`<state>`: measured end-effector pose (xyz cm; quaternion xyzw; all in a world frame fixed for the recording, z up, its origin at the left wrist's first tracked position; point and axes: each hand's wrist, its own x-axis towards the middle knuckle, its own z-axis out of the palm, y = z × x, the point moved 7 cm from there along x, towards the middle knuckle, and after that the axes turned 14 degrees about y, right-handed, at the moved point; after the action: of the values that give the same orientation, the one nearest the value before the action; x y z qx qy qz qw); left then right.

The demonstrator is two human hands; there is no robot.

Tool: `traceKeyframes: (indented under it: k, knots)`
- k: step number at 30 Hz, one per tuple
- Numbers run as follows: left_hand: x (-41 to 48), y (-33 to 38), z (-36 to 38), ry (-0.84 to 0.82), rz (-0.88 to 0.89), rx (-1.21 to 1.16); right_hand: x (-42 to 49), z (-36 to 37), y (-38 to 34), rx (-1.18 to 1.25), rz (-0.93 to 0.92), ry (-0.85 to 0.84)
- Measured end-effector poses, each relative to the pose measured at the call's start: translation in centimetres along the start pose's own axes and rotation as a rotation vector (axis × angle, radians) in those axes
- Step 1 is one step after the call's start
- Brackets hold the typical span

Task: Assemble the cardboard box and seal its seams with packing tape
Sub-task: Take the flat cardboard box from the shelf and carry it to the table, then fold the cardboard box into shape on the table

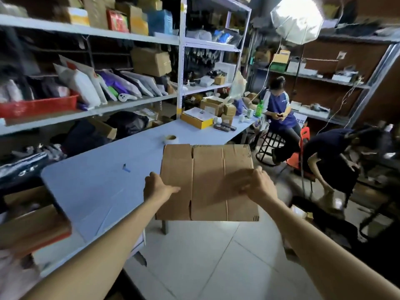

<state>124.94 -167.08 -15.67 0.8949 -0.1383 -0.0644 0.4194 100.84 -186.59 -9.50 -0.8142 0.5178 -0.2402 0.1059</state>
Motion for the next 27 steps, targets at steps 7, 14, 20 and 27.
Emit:
traceKeyframes:
  k: [7, 14, 20, 27]
  knots:
    - [15.0, 5.7, 6.8, 0.068, -0.072, -0.025, 17.8, 7.2, -4.0, 0.016, -0.059, -0.07]
    - [25.6, 8.9, 11.8, 0.146, -0.151, 0.013, 32.1, 14.9, -7.3, 0.035, -0.131, -0.15]
    - [33.8, 9.2, 14.3, 0.274, -0.269, 0.027, 43.1, 24.2, -12.5, 0.158, -0.269, -0.318]
    - [39.0, 7.5, 13.3, 0.452, -0.467, 0.067, 50.7, 33.2, -22.7, 0.174, -0.588, -0.443]
